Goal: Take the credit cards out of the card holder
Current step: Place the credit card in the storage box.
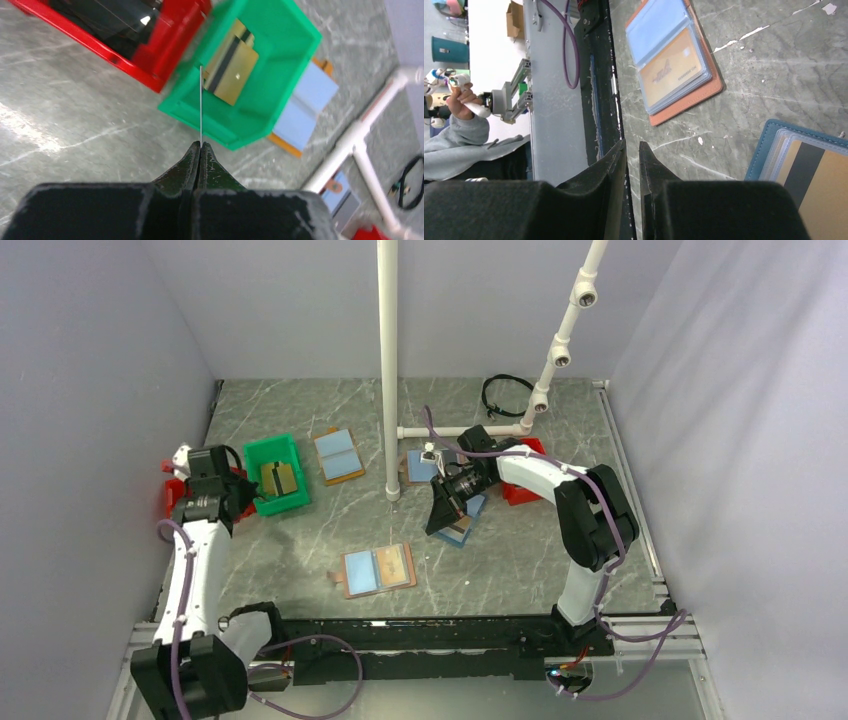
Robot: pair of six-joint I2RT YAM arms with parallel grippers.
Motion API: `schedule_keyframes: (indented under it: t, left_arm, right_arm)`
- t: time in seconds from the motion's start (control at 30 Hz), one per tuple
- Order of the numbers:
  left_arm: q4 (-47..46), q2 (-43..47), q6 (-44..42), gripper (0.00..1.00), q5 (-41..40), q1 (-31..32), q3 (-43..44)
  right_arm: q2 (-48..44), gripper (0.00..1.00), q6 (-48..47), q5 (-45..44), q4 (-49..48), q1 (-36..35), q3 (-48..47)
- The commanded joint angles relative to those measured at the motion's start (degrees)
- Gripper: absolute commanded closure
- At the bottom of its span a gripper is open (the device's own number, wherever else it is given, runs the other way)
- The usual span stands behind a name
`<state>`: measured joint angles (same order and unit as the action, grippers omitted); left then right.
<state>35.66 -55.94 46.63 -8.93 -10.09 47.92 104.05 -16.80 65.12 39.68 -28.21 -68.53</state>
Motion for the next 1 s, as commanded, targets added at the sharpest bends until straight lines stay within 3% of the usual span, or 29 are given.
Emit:
schedule_keyframes:
  t: [0.0,0.2,0.53,0.7,0.8,0.9,0.97]
  left_arm:
    - [-3.3,-1.7,4.6,1.0,-1.8,-6.7,1.6]
    - [-8.4,-4.8,8.1,1.0,-1.4,-15.1,2.1]
    - [-13.1,-13.7,11.9,1.0,2.8,-22.2,4.1]
    - [-14.6,-14.9,13.0,0.98,1.1,-23.9,3.6]
    - [-15.0,-16.6,14.6,0.76,1.2,-24.4,3.5]
    - [-13.9,-17.3,15.7,0.42,1.0,-24.7,3.6]
    - [-12.7,-15.8,15.8,0.28,0.4,-24.8,3.7]
  right_arm:
    - [-0.8,0.82,-2.6,2.3,0.9,0.2,-2.1]
    - [-0.1,0.82,-3.7,2.6,2.0,0.3,-2.5]
    - [0.9,0.82,-4.3,2.2,2.4,0.9,-2.8]
    - [1.3,0.82,-4.7,2.4,2.8,1.2,-3.0]
    - [1.4,0.82,-4.9,2.4,3.2,1.3,-3.2]
    - [1.0,0.82,-5.3,2.7,3.6,1.6,-3.4]
    - [0.7,0.82,-5.6,3.0,3.8,1.9,-3.3]
